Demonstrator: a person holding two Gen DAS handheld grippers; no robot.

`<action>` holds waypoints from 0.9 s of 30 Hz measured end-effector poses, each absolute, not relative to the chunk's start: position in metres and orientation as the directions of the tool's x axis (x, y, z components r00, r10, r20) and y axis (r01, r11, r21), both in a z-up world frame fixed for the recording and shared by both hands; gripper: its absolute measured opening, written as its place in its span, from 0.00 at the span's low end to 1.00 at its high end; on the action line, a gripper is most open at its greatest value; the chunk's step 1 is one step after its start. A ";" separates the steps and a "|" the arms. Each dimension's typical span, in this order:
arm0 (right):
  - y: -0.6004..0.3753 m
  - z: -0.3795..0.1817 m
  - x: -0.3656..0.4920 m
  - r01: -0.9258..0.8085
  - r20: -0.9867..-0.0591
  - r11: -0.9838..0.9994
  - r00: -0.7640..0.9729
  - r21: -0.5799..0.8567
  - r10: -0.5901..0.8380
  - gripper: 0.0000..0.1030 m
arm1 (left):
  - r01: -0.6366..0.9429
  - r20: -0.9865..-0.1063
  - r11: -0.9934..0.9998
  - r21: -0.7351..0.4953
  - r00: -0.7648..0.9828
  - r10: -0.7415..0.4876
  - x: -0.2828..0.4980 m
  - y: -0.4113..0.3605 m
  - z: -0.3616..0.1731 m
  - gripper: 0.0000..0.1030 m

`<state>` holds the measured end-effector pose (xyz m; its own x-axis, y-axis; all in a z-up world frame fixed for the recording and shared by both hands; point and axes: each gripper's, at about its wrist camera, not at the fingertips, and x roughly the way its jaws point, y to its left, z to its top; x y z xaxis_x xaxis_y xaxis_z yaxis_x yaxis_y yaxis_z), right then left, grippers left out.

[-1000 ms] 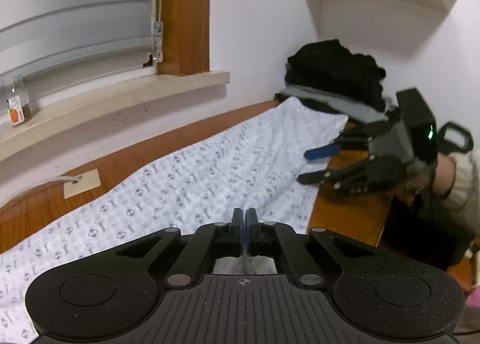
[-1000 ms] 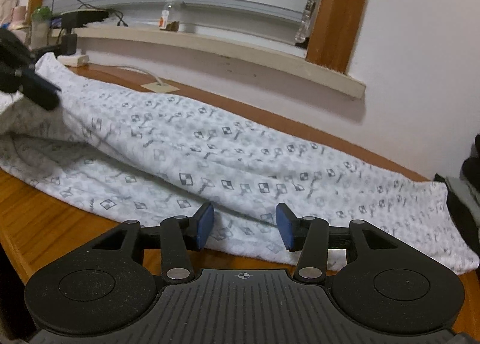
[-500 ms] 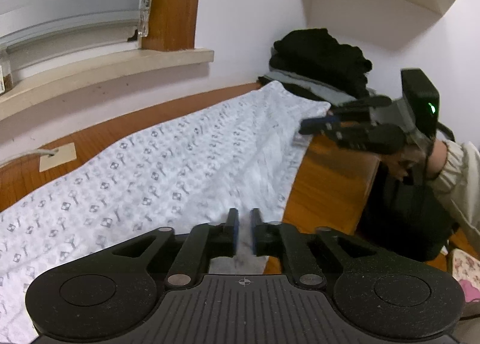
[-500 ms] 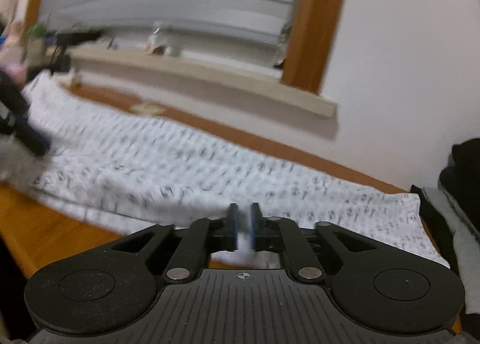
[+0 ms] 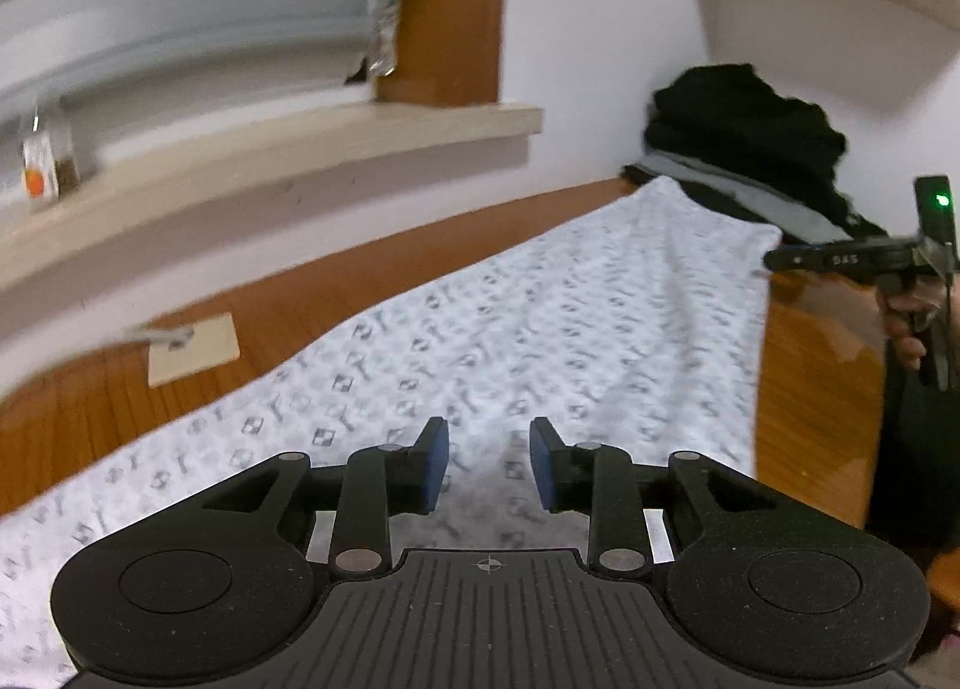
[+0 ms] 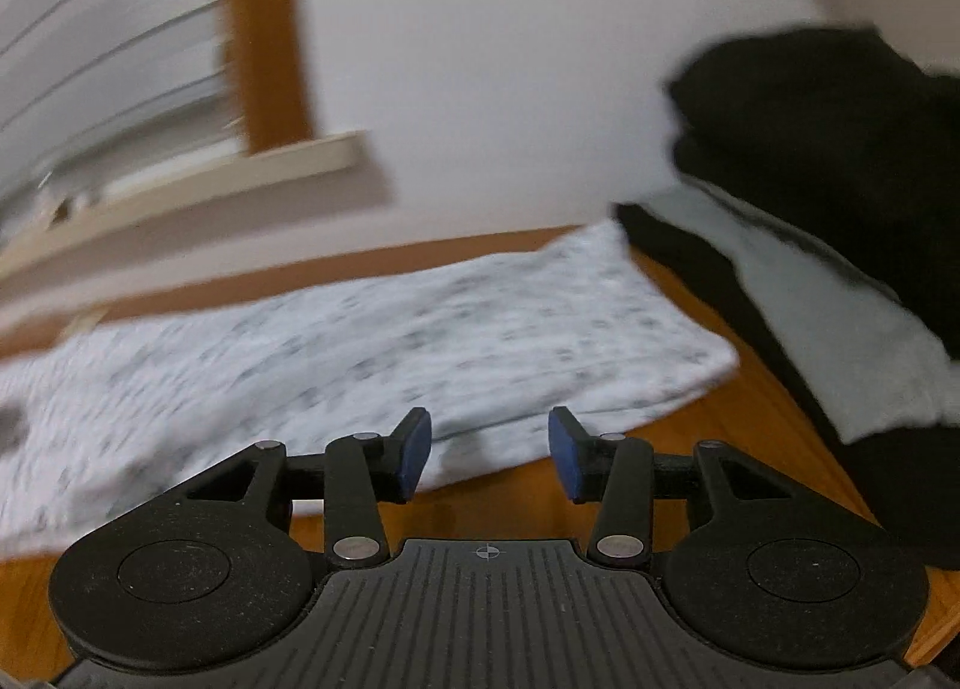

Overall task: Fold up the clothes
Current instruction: 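Pinch the garment edge with the left gripper and pull it straight, then open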

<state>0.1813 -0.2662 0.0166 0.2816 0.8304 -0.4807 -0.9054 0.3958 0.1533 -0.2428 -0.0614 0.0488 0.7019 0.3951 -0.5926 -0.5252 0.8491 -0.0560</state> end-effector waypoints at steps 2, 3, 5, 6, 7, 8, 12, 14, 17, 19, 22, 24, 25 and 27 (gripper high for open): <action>-0.263 0.015 0.194 -0.888 -0.487 0.427 0.301 0.171 0.820 0.43 | -0.526 -0.598 0.848 -0.065 0.701 0.389 -0.242 -0.058 0.044 0.31; -0.262 0.013 0.201 -0.875 -0.494 0.449 0.313 0.182 0.811 0.43 | -0.526 -0.599 0.848 -0.064 0.700 0.389 -0.241 -0.057 0.043 0.31; -0.262 0.010 0.215 -0.843 -0.510 0.496 0.339 0.209 0.791 0.44 | -0.526 -0.601 0.848 -0.062 0.698 0.390 -0.241 -0.057 0.039 0.31; -0.262 0.010 0.221 -0.827 -0.514 0.517 0.351 0.223 0.783 0.44 | -0.526 -0.602 0.848 -0.064 0.698 0.387 -0.241 -0.057 0.038 0.31; -0.263 0.009 0.228 -0.810 -0.517 0.537 0.363 0.237 0.775 0.45 | -0.526 -0.603 0.848 -0.068 0.699 0.385 -0.242 -0.057 0.036 0.31; -0.261 0.010 0.233 -0.800 -0.521 0.550 0.373 0.238 0.768 0.45 | -0.527 -0.605 0.847 -0.072 0.698 0.383 -0.242 -0.056 0.033 0.31; -0.251 0.014 0.247 -0.781 -0.537 0.586 0.406 0.217 0.740 0.44 | -0.524 -0.602 0.847 -0.083 0.704 0.377 -0.243 -0.053 0.026 0.31; -0.246 0.015 0.252 -0.785 -0.545 0.586 0.408 0.200 0.733 0.19 | -0.524 -0.598 0.847 -0.092 0.709 0.374 -0.244 -0.052 0.026 0.31; -0.243 0.023 0.253 -0.808 -0.530 0.569 0.419 0.152 0.737 0.14 | -0.521 -0.592 0.849 -0.093 0.714 0.373 -0.246 -0.053 0.025 0.31; -0.245 0.033 0.255 -0.807 -0.502 0.577 0.449 0.128 0.739 0.06 | -0.520 -0.591 0.848 -0.098 0.716 0.371 -0.248 -0.053 0.025 0.31; -0.244 0.041 0.259 -0.795 -0.480 0.597 0.482 0.112 0.732 0.06 | -0.518 -0.590 0.849 -0.105 0.719 0.366 -0.248 -0.053 0.025 0.32; -0.239 0.037 0.259 -0.799 -0.503 0.596 0.483 0.082 0.716 0.06 | -0.517 -0.590 0.849 -0.106 0.720 0.365 -0.248 -0.053 0.025 0.33; -0.236 0.034 0.259 -0.799 -0.517 0.598 0.484 0.068 0.706 0.07 | -0.517 -0.590 0.849 -0.106 0.720 0.365 -0.248 -0.053 0.025 0.33; -0.236 0.028 0.258 -0.789 -0.542 0.612 0.494 0.049 0.680 0.13 | -0.516 -0.590 0.850 -0.107 0.721 0.364 -0.248 -0.053 0.025 0.33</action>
<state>0.2582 -0.2359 0.0281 0.4939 0.6801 -0.5417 -0.7892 0.6122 0.0491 -0.2478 -0.0528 0.0255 0.7206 0.3639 -0.5902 -0.5164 0.8497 -0.1067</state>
